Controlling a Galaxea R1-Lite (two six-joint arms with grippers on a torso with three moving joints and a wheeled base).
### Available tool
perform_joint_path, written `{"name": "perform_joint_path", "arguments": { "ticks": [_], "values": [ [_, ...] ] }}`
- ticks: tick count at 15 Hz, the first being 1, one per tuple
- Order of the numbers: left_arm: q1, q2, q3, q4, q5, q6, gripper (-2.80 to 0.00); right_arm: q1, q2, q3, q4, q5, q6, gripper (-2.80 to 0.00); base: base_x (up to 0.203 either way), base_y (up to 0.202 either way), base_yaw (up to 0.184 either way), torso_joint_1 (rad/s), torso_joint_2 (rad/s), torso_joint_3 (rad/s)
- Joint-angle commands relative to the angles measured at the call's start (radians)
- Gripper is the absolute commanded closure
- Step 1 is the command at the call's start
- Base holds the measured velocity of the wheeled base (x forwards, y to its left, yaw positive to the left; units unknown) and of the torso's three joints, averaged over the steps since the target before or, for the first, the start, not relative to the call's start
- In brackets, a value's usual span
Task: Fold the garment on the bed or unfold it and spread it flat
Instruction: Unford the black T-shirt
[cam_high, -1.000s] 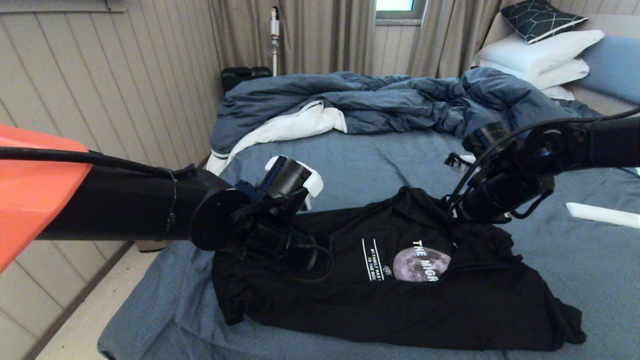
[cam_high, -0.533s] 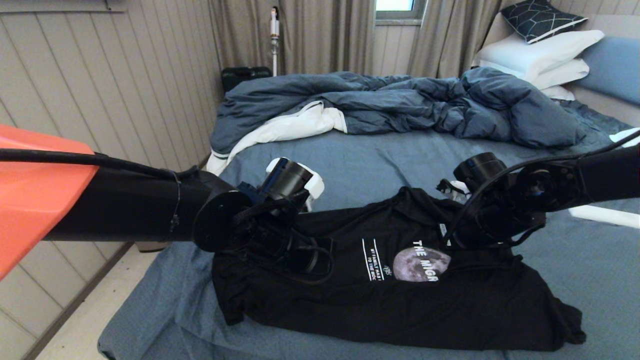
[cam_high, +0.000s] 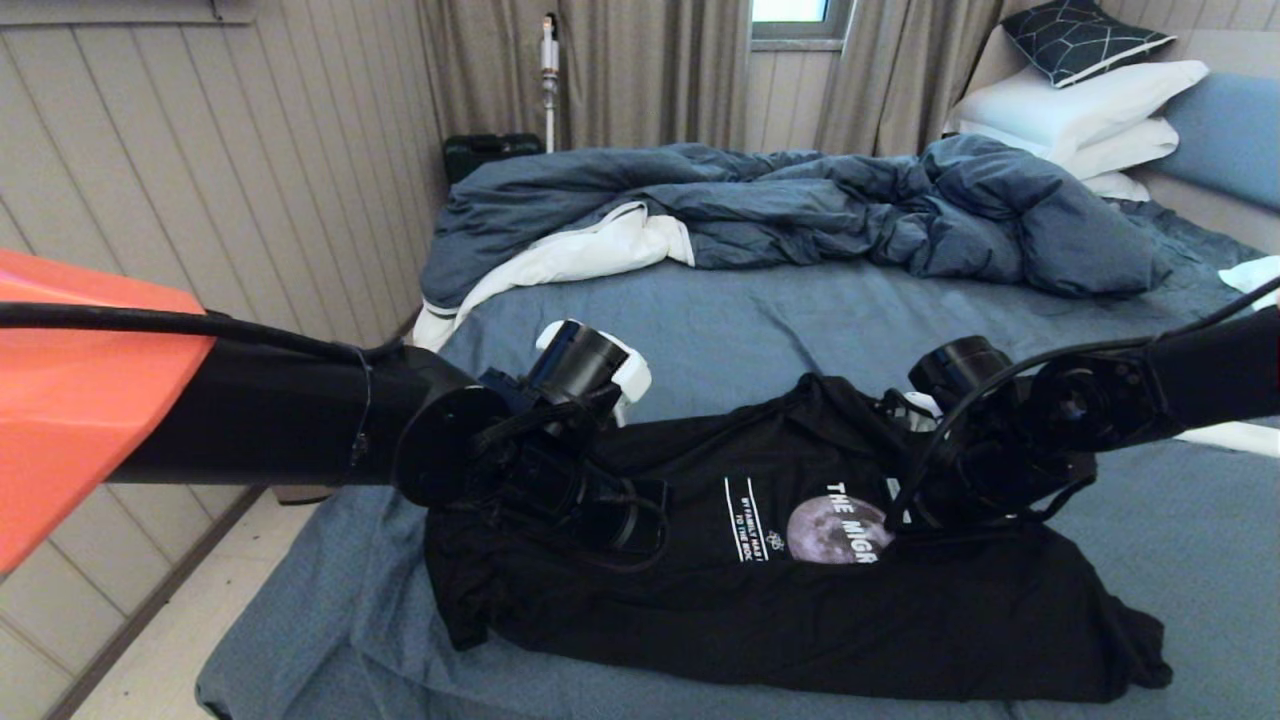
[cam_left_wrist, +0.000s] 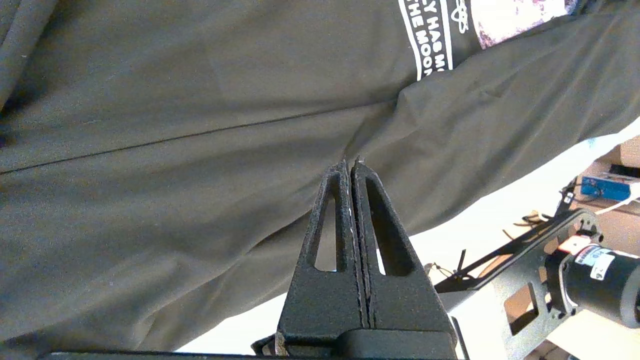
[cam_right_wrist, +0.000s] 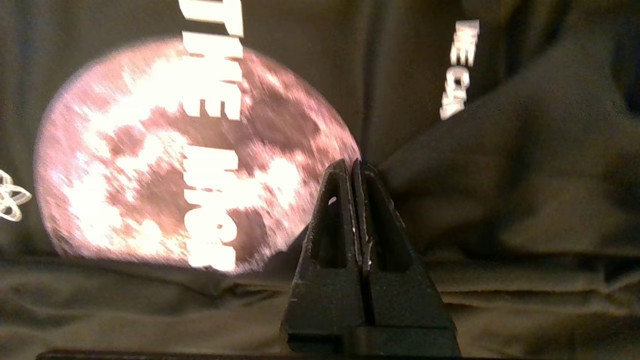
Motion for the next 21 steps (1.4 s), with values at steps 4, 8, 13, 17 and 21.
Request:
{"name": "perform_joint_path", "arguments": {
  "ticks": [4, 8, 13, 17, 21],
  "values": [
    [0.000, 0.004, 0.000, 0.001, -0.001, -0.003, 0.00, 0.001, -0.053, 0.090, -0.004, 0.000, 0.001, 0.00, 0.000, 0.000, 0.000, 0.000, 0.00, 0.000],
    [0.000, 0.004, -0.001, 0.001, -0.001, -0.003, 0.00, 0.005, -0.143, 0.226, -0.070, 0.003, -0.013, 0.00, 0.000, 0.000, 0.000, 0.000, 0.00, 0.000],
    [-0.001, 0.010, -0.002, 0.001, -0.001, -0.003, 0.00, 0.008, -0.346, 0.357, -0.068, 0.004, -0.032, 0.00, 0.000, 0.000, 0.000, 0.000, 0.00, 0.000],
    [-0.002, 0.017, -0.002, 0.001, -0.001, -0.005, 0.00, 0.002, -0.493, 0.497, -0.064, 0.004, -0.065, 0.00, 0.000, 0.000, 0.000, 0.000, 0.00, 0.000],
    [-0.001, 0.018, -0.002, 0.001, -0.001, -0.005, 0.00, -0.023, -0.585, 0.574, -0.073, 0.006, -0.069, 0.00, 0.000, 0.000, 0.000, 0.000, 0.00, 0.000]
  ]
}}
